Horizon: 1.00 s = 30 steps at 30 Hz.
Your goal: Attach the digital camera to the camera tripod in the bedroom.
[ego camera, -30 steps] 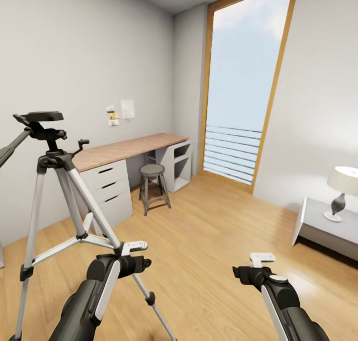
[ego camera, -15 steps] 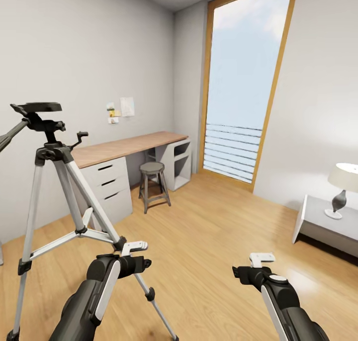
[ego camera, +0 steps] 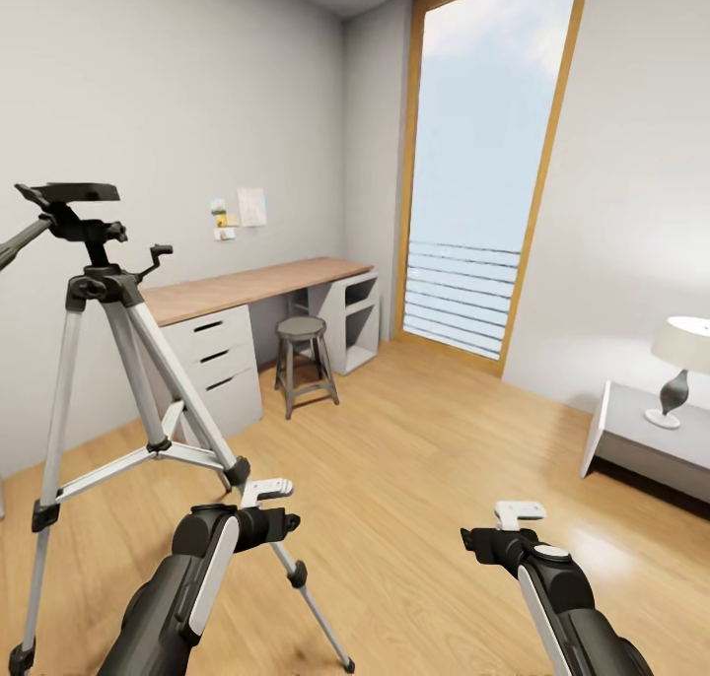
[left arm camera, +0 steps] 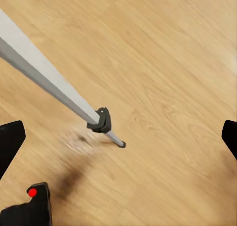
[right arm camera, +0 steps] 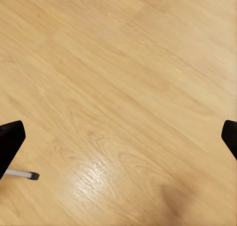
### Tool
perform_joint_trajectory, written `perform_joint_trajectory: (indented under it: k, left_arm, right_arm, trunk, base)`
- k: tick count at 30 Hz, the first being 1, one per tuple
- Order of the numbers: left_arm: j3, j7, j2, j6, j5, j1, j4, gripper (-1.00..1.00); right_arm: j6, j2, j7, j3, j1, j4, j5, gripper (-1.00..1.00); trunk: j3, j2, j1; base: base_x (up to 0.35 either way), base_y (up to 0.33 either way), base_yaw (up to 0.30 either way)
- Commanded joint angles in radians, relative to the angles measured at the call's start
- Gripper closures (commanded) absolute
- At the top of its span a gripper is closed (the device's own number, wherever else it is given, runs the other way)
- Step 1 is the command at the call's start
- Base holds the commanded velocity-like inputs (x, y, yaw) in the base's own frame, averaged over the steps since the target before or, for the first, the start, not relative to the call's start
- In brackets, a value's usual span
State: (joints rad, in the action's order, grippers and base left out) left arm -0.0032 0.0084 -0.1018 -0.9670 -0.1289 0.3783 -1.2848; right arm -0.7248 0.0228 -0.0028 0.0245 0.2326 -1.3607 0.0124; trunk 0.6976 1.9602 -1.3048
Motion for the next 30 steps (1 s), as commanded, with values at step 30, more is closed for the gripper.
perform_joint_trajectory:
  k: [30]
  left_arm:
    - [0.007,0.191,0.000,-0.004,-0.014,0.001,0.001,-1.00]
  right_arm:
    - [0.031,0.000,0.000,-0.003,0.001,0.053,-0.002,-1.00]
  trunk:
    - [0.095,0.211,-0.115]
  base:
    - [0.000,0.000,0.000]
